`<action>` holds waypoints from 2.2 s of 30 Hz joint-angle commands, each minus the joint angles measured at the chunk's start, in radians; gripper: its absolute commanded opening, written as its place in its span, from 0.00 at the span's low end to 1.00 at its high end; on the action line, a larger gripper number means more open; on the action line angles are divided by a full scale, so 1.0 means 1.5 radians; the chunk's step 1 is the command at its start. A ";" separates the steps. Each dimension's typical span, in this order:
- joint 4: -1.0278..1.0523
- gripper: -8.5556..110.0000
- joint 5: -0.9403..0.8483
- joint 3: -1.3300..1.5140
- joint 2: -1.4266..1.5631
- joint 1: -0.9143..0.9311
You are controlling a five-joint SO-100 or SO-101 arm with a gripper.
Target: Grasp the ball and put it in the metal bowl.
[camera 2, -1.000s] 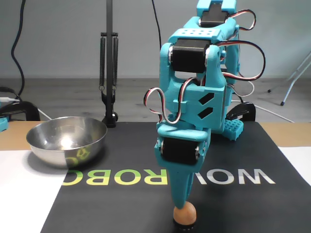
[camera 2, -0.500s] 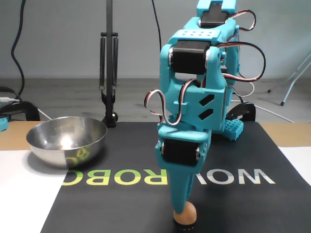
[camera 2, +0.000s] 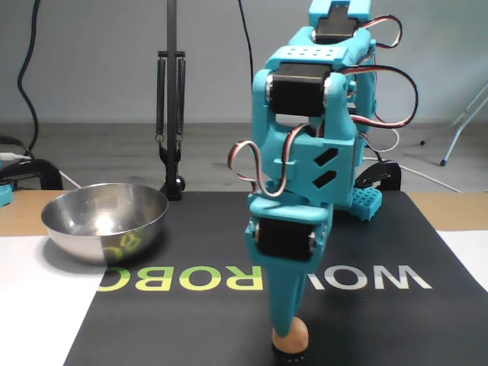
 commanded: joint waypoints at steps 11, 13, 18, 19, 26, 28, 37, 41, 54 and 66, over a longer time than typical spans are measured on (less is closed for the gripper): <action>-0.003 0.41 0.000 -0.013 0.002 -0.007; -0.003 0.41 0.000 -0.013 0.002 -0.007; 0.000 0.41 0.000 -0.013 0.002 -0.007; 0.000 0.41 0.000 -0.013 0.002 -0.007; 0.000 0.49 0.004 -0.013 0.002 -0.007; 0.001 0.49 0.002 -0.012 0.002 -0.007; -0.006 0.49 0.001 0.016 0.002 -0.007; -0.007 0.49 0.001 0.016 -0.001 0.000; -0.008 0.49 0.000 0.006 -0.040 0.001; -0.007 0.49 0.000 -0.003 -0.046 -0.001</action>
